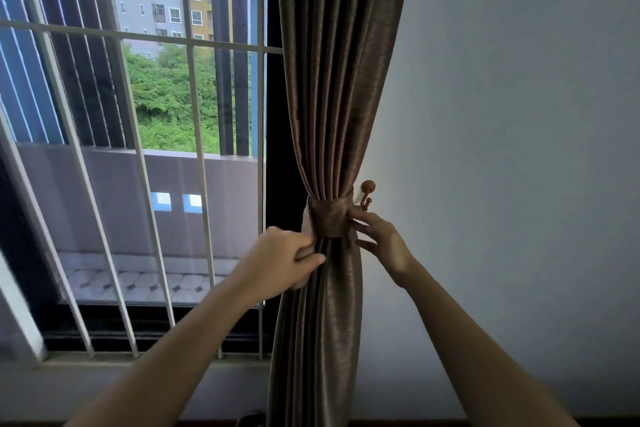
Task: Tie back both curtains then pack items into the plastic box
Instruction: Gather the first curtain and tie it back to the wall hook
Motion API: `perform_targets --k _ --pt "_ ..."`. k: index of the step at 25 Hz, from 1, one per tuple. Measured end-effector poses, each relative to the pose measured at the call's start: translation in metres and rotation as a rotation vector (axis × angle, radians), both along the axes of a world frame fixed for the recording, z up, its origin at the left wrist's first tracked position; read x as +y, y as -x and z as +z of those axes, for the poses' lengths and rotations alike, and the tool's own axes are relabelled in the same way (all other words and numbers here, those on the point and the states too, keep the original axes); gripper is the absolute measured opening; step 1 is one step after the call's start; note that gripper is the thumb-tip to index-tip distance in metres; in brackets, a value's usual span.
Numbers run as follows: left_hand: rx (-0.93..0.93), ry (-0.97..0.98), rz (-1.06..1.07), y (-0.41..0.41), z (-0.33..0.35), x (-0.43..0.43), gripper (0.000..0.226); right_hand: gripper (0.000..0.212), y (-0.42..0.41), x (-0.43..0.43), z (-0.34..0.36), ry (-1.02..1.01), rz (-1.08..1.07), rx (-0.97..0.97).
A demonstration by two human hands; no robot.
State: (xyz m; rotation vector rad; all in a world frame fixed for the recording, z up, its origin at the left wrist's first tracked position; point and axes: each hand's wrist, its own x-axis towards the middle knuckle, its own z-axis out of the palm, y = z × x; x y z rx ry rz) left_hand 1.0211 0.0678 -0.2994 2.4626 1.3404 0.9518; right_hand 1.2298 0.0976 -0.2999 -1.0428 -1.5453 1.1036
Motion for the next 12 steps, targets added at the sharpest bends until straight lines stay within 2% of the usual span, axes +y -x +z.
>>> perform_targets --k 6,8,10,12 --pt "-0.116 0.114 -0.092 -0.047 0.010 0.035 0.025 0.036 -0.005 0.004 -0.001 0.061 -0.017 0.120" --pt "-0.165 0.112 -0.082 -0.052 0.009 0.045 0.023 0.056 -0.009 0.007 0.002 0.102 0.021 0.156" --pt "-0.283 0.205 -0.075 -0.053 0.009 0.052 0.013 0.052 -0.014 0.014 0.000 0.079 0.081 0.129" --pt "-0.411 0.351 -0.096 -0.054 0.007 0.057 0.022 0.048 -0.019 0.021 -0.006 -0.004 0.138 0.014"
